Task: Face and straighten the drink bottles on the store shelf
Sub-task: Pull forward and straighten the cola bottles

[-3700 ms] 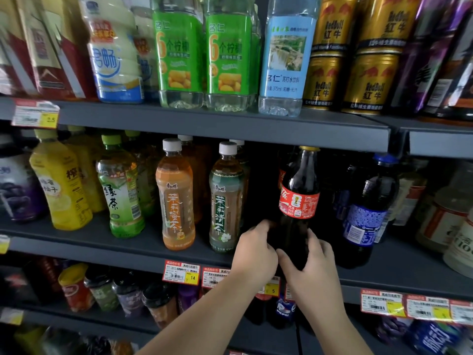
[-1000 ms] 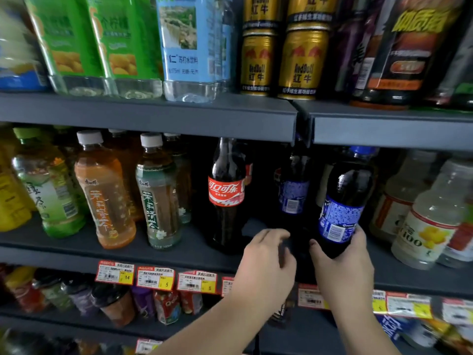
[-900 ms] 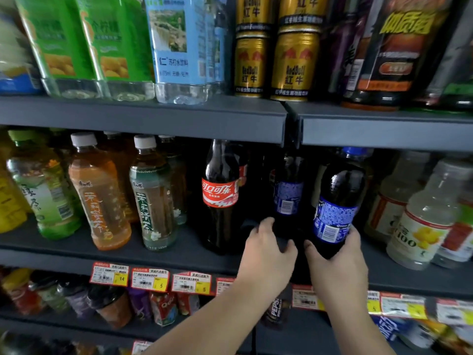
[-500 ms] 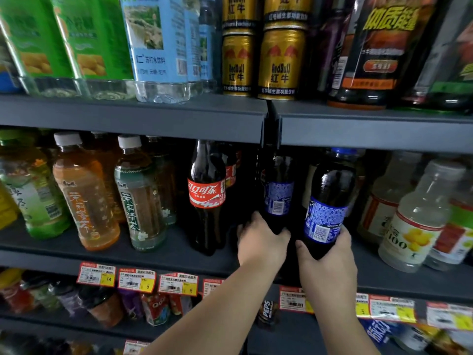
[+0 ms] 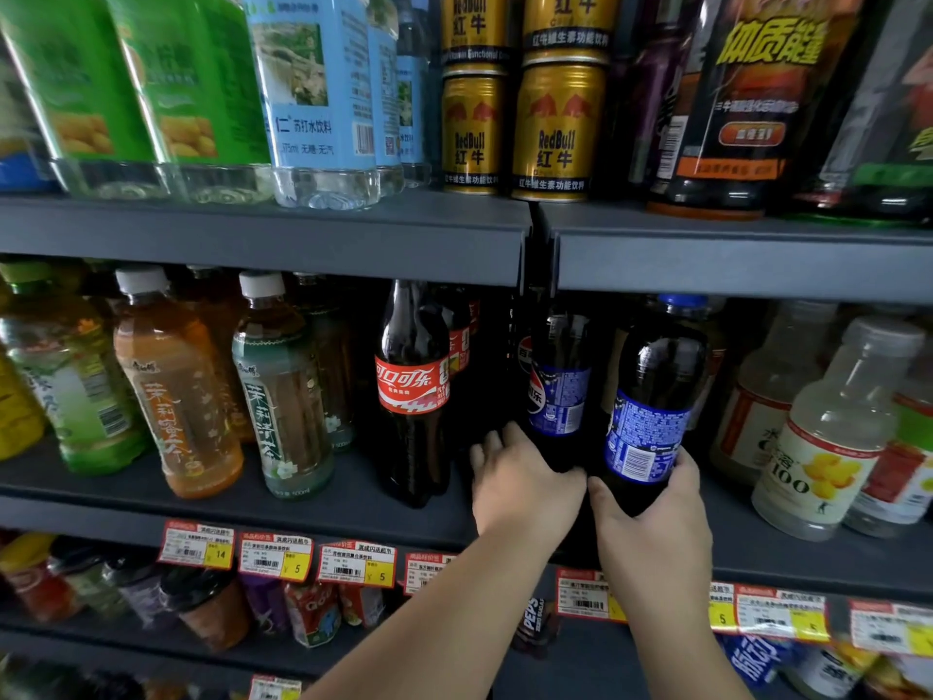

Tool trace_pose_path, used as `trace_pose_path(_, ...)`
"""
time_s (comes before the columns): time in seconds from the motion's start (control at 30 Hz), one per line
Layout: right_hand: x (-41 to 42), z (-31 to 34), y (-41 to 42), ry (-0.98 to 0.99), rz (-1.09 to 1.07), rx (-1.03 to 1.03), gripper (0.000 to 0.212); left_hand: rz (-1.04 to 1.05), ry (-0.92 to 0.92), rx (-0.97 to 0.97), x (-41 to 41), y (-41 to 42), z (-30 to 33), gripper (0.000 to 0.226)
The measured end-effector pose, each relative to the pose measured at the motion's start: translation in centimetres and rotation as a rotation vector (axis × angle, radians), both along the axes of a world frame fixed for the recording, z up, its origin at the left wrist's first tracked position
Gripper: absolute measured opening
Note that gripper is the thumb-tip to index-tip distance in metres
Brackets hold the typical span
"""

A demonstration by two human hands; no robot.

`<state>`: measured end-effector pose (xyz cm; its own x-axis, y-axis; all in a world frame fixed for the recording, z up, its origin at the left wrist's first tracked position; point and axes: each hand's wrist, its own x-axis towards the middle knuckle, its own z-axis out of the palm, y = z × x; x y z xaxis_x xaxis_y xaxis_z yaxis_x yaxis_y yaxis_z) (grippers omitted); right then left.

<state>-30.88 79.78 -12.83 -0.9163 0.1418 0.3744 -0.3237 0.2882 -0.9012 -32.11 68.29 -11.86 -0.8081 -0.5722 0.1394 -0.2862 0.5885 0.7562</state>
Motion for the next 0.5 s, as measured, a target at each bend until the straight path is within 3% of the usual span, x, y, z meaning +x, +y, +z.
trace_pose_path(0.13, 0.07, -0.10, 0.02, 0.001, -0.003, -0.004, 0.068, -0.042, 0.004, 0.075, 0.32, -0.18, 0.24, 0.056)
trace_pose_path(0.37, 0.02, -0.04, 0.05, -0.009, -0.007, 0.000, 0.068, -0.009, -0.019, -0.024, 0.22, 0.09, 0.36, 0.063)
trace_pose_path(0.5, 0.05, -0.08, -0.04, -0.008, -0.009, -0.002, 0.068, -0.059, -0.007, 0.080, 0.64, -0.20, 0.46, 0.056)
